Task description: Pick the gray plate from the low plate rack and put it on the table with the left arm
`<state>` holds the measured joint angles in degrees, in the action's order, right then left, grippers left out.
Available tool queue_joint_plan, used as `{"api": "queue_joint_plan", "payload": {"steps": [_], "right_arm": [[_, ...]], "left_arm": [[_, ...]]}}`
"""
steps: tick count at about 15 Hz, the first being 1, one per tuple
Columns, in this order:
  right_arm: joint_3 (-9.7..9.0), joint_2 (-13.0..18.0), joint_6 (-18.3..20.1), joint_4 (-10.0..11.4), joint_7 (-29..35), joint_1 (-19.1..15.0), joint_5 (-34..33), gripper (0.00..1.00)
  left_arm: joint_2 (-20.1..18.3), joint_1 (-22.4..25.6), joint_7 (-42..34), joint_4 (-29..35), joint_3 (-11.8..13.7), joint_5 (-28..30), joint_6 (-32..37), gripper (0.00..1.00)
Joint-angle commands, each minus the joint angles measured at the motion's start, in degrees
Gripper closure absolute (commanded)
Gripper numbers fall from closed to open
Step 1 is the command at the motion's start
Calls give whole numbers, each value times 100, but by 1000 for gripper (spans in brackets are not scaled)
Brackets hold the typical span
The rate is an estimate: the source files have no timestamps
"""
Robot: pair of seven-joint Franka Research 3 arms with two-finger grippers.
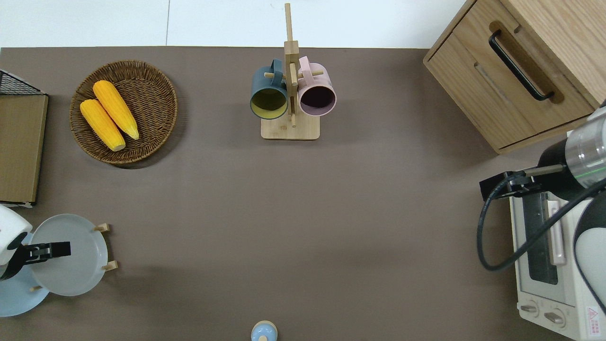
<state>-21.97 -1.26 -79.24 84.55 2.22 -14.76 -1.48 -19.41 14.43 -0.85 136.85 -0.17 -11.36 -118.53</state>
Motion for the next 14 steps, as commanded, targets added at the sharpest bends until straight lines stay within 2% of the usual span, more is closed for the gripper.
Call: {"api": "queue_joint_plan", "payload": {"steps": [1, 3, 6, 10, 12, 14], "right_arm": [[-124, 20, 67, -44, 68, -141, -37, 17], [-124, 12, 67, -44, 68, -141, -37, 17], [-115, 12, 67, -44, 68, -141, -37, 17], [-115, 12, 67, -35, 68, -141, -37, 17], [-124, 12, 67, -44, 68, -141, -37, 17], [-124, 12, 67, -44, 68, -141, -37, 17]], "left_arm": [[-98, 78, 94, 157, -27, -156, -170, 65], [-63, 95, 94, 157, -27, -156, -205, 198], [25, 96, 199, 166, -27, -156, -267, 479], [61, 104, 217, 210, -27, -156, -390, 728], [52, 96, 217, 210, -27, -156, -373, 831], [43, 96, 200, 175, -27, -156, -338, 867]]}}
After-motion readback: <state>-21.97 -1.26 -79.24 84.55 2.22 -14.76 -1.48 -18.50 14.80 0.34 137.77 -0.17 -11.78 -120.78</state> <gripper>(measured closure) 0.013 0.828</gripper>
